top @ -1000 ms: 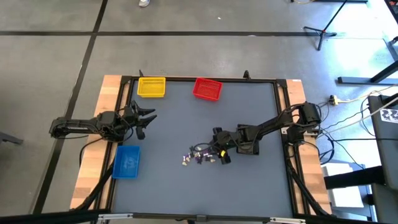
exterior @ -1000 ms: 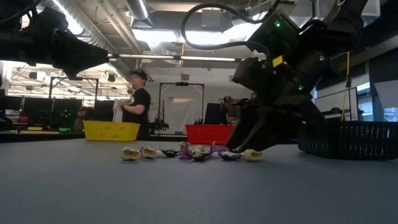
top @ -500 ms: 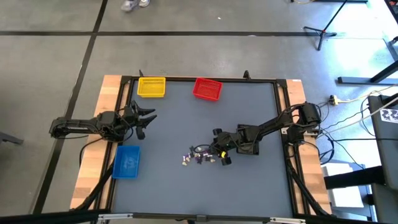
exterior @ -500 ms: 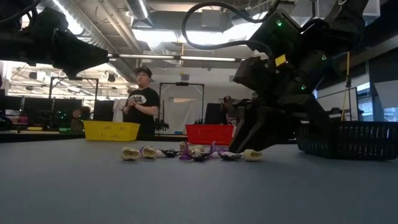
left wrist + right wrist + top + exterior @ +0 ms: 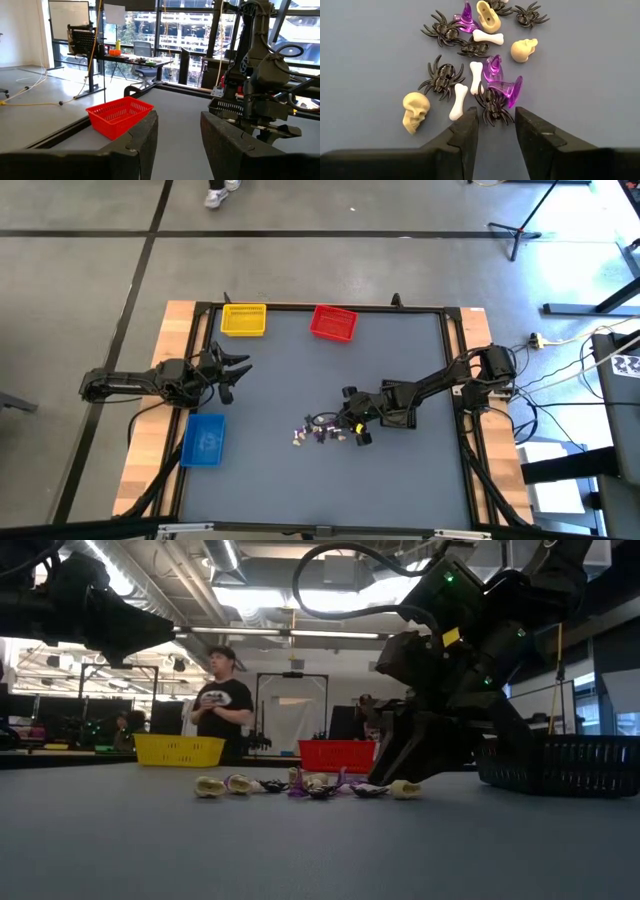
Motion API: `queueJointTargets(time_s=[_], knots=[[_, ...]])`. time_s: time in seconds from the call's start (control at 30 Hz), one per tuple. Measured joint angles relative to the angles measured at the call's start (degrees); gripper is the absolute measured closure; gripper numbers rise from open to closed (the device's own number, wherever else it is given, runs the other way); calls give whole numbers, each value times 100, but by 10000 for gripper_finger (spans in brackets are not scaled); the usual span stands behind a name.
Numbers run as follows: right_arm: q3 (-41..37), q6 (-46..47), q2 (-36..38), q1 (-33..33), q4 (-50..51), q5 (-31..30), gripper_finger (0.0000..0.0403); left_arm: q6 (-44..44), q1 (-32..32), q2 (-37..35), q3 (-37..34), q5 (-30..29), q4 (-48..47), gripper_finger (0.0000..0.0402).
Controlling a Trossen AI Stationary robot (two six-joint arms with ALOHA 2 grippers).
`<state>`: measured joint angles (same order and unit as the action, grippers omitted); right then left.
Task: Sort Halloween decoration
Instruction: Put the black spider toy into the red bin
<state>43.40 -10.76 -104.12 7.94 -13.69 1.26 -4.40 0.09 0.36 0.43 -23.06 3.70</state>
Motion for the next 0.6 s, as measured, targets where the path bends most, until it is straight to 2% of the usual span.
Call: queueJointTargets(time_s=[0.6], knots=[[-2,0,-2,-11,2,70,272,0,0,0,0,0,-1,260]])
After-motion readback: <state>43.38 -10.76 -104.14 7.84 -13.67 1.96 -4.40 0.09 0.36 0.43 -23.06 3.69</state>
